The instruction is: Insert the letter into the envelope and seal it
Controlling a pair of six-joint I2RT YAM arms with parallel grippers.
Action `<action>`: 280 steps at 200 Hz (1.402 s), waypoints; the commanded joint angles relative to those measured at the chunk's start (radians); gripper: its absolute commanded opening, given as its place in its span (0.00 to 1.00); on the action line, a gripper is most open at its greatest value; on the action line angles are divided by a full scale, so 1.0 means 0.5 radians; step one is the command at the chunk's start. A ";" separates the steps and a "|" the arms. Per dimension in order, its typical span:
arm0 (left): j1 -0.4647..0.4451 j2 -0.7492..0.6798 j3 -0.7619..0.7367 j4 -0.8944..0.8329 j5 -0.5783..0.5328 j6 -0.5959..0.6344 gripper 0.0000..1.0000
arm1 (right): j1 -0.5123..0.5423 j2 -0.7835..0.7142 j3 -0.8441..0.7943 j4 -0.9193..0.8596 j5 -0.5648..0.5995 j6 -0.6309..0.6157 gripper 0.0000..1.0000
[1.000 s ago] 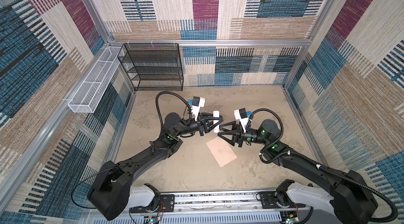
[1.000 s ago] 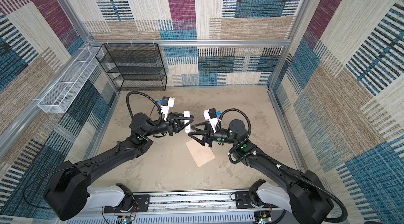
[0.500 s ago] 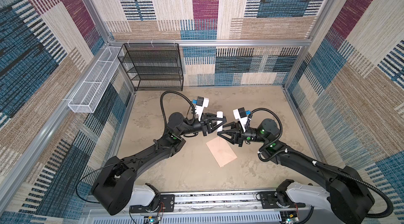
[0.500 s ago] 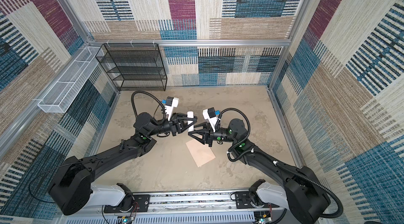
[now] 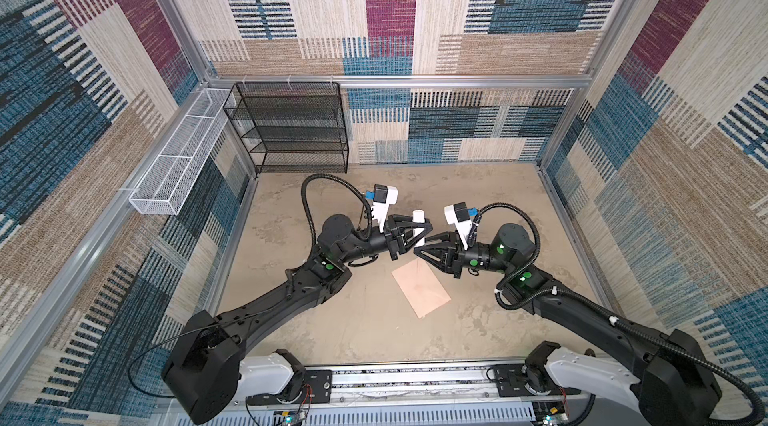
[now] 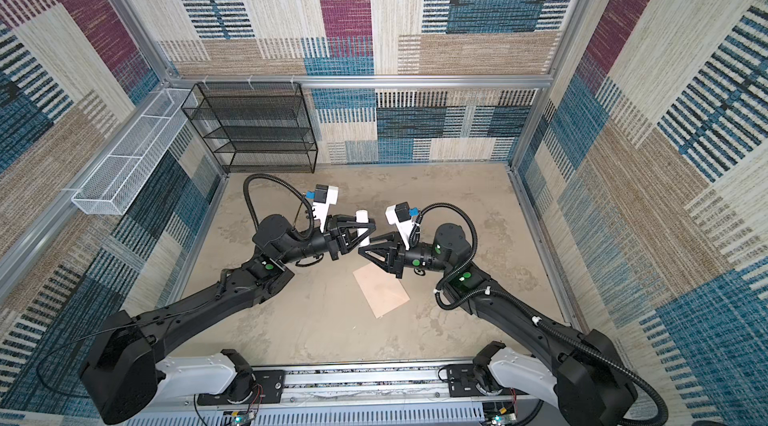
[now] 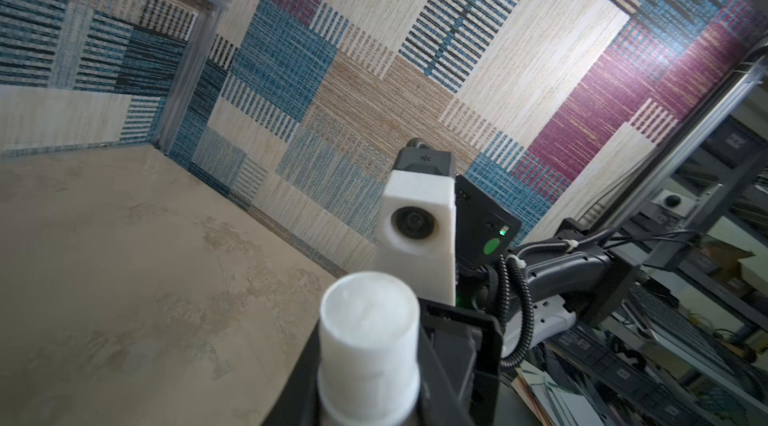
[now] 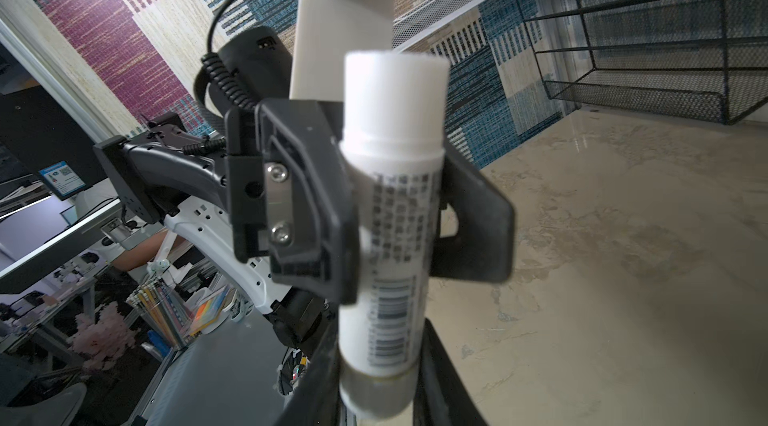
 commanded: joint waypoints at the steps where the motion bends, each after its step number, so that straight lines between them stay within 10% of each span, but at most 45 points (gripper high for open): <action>1: -0.030 -0.036 0.020 -0.477 -0.395 0.240 0.00 | 0.111 -0.060 0.096 -0.211 0.454 -0.143 0.22; 60: -0.114 -0.075 -0.040 -0.527 -0.754 0.266 0.00 | 0.537 -0.038 0.347 -0.554 1.407 -0.314 0.20; 151: -0.194 -0.095 -0.036 -0.570 -0.960 0.327 0.00 | 0.951 0.224 0.648 -0.776 2.095 -0.394 0.23; 210: -0.146 -0.191 -0.072 -0.511 -0.912 0.296 0.00 | 0.922 -0.006 0.317 -0.581 1.987 -0.568 0.56; 280: 0.236 -0.219 -0.220 0.154 -0.044 -0.104 0.00 | 0.324 -0.346 -0.097 -0.322 0.838 -0.499 0.60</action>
